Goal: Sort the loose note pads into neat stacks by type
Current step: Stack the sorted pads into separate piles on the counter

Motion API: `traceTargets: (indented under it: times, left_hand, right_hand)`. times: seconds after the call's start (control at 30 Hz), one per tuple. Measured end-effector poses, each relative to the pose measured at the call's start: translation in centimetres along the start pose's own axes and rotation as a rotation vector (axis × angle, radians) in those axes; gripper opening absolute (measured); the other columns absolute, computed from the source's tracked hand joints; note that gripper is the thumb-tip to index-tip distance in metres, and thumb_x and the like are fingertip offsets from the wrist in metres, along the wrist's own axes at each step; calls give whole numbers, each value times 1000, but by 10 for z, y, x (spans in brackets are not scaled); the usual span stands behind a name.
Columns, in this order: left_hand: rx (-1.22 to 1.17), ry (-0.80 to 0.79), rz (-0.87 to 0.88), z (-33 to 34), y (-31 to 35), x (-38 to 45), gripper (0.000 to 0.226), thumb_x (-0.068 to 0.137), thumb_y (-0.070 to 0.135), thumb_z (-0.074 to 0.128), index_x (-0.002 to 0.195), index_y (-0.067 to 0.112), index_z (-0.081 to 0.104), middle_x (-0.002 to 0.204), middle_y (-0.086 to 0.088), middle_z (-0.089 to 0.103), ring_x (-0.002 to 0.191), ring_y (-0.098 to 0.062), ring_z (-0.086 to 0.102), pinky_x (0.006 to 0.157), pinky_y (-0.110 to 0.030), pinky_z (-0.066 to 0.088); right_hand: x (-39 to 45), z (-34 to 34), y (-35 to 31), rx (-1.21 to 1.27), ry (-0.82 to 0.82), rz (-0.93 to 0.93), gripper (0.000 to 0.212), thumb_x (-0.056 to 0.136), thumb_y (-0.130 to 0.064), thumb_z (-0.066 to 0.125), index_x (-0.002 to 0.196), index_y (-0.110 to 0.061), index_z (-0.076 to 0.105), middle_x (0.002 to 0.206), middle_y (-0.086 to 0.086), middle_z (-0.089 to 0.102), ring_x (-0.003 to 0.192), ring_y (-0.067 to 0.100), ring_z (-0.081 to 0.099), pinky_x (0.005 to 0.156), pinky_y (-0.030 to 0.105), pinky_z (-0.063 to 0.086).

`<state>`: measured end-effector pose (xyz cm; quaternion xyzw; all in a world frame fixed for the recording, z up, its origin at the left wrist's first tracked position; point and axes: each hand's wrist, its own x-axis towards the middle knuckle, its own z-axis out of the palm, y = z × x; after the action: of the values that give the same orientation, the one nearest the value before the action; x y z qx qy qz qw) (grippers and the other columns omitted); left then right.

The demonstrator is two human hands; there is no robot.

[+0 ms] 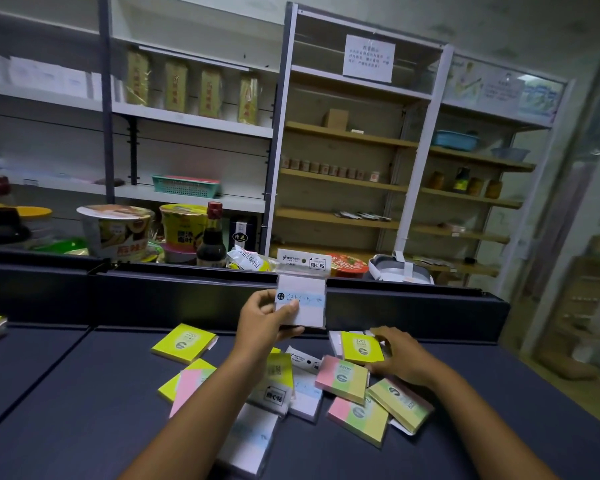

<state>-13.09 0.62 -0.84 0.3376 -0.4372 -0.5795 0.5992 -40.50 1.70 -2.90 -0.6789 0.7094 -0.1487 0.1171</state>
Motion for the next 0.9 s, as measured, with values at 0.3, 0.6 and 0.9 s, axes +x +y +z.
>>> traceTargets:
  times: [0.3, 0.6, 0.9]
  left_hand:
    - [-6, 2, 30, 1, 4, -4, 28, 90, 4, 66, 115, 8, 55, 96, -6, 75, 85, -21, 74, 66, -31, 61]
    - [-68, 13, 89, -13, 23, -38, 34, 91, -8, 49, 122, 6, 53, 106, -12, 73, 89, -25, 73, 71, -28, 61]
    - [-179, 26, 126, -116, 54, -91, 33, 90, -6, 59, 116, 14, 61, 102, -8, 76, 85, -26, 75, 66, -23, 59]
  right_hand:
    - [-22, 4, -16, 276, 353, -37, 79, 57, -28, 95, 121, -31, 50, 120, -9, 43, 97, 3, 52, 73, 12, 43]
    - [-81, 11, -75, 834, 476, -120, 79, 66, 0, 88, 116, -46, 49, 110, 1, 68, 90, 13, 73, 73, 30, 61]
    - [-127, 54, -168, 1016, 495, -175, 85, 87, 9, 65, 137, -55, 40, 105, -7, 74, 98, 12, 71, 74, 25, 58]
